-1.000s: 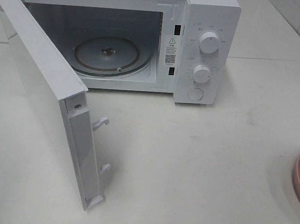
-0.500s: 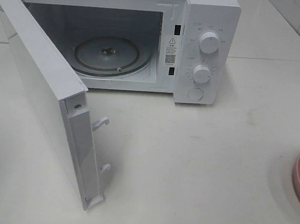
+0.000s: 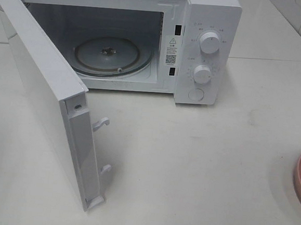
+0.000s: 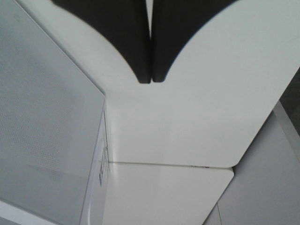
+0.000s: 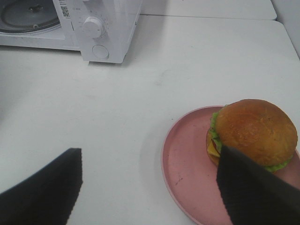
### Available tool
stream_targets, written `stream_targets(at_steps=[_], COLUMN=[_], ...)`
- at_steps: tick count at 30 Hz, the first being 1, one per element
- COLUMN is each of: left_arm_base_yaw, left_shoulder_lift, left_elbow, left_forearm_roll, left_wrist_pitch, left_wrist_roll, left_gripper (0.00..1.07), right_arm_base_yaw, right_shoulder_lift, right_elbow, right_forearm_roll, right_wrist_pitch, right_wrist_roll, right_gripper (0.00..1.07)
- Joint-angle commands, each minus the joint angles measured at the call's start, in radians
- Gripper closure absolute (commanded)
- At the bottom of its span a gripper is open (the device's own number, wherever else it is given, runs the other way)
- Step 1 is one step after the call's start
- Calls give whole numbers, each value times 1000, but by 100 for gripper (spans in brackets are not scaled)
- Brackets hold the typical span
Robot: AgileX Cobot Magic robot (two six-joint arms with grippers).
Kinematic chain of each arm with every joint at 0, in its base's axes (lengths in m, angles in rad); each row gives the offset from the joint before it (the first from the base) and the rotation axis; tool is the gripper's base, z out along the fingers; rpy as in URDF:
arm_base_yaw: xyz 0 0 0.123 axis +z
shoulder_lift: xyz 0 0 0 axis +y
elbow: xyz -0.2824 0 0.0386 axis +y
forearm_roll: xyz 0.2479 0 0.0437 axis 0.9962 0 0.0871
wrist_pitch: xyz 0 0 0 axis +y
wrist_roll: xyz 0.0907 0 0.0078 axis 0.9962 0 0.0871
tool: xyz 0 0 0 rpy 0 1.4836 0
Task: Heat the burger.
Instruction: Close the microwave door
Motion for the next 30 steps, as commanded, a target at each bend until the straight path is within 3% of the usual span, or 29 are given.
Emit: stream_targets(at_steps=[1, 4, 9, 15, 18, 30], left_arm_base_yaw=[3, 3, 3, -18, -61, -256], left_shoulder_lift=[63, 151, 262, 420, 514, 756], left_elbow=[62, 108, 109, 88, 82, 53], left_forearm_roll=[-8, 4, 71, 161, 211, 213], left_wrist_pitch=[-249, -431, -515, -612, -670, -869], left_wrist_roll=[7, 2, -3, -87, -87, -87], left_gripper=[107, 107, 107, 107, 107, 107], right_arm_base_yaw=[-9, -9, -9, -9, -9, -9], right_shoulder_lift=[-30, -30, -30, -30, -30, -30], right_elbow=[4, 4, 4, 4, 4, 4], right_forearm_roll=[0, 0, 0, 0, 0, 0], right_wrist_pitch=[-13, -13, -13, -13, -13, -13], right_wrist_roll=[-9, -9, -9, -9, -9, -9], right_gripper=[31, 31, 31, 31, 31, 31])
